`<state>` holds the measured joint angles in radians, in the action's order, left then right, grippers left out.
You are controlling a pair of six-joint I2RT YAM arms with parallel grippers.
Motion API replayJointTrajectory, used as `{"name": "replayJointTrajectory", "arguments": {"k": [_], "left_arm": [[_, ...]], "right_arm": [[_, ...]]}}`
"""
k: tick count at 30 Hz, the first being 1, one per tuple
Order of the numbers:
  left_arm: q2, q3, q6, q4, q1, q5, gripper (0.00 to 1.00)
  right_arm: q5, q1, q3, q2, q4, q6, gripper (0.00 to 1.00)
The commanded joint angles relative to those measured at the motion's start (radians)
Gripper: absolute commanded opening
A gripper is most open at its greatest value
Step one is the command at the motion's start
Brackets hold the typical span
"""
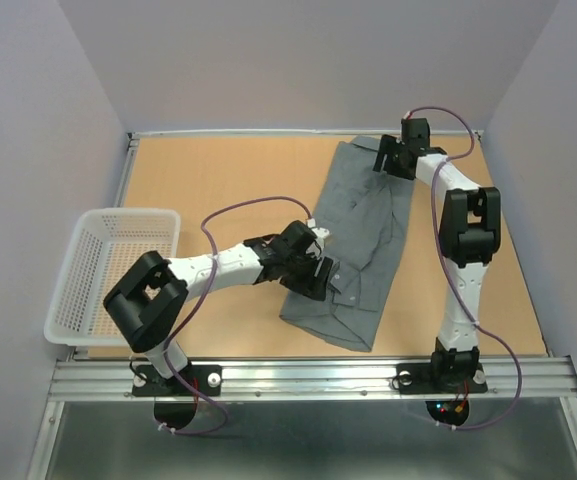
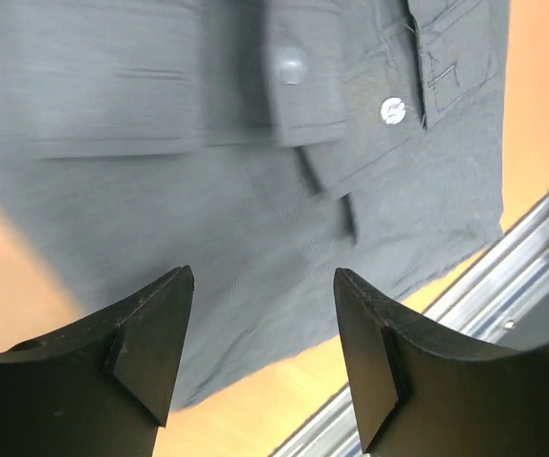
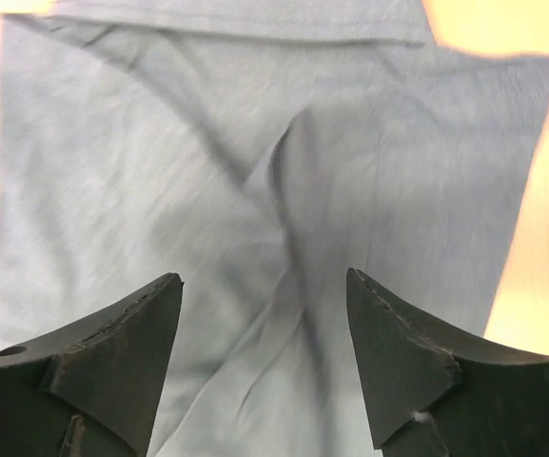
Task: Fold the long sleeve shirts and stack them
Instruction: Fold the shirt
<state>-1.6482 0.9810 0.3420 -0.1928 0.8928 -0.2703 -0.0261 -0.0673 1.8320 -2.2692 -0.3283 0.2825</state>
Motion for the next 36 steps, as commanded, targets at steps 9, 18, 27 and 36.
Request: {"name": "replayJointTrajectory", "arguments": {"k": [9, 18, 27, 36], "left_arm": [[-0.077, 0.324, -0.005, -0.043, -0.092, 0.235, 0.68], [-0.347, 0.631, -0.063, -0.085, -0.112, 0.183, 0.61], [-0.495, 0.702, -0.029, -0.083, -0.134, 0.140, 0.45], [-0.472, 0.633, -0.001, -0.112, -0.157, 0.102, 0.45]], "right_arm": [[0.071, -0.037, -0.504, 0.597, -0.003, 0.056, 0.71], [-0.052, 0.014, -0.707, 0.686, 0.043, 0.204, 0.46], [-0.293, 0.060, -0.925, 0.685, 0.408, 0.445, 0.30], [-0.368, 0.060, -1.034, 0.628, 0.586, 0.485, 0.28]]}}
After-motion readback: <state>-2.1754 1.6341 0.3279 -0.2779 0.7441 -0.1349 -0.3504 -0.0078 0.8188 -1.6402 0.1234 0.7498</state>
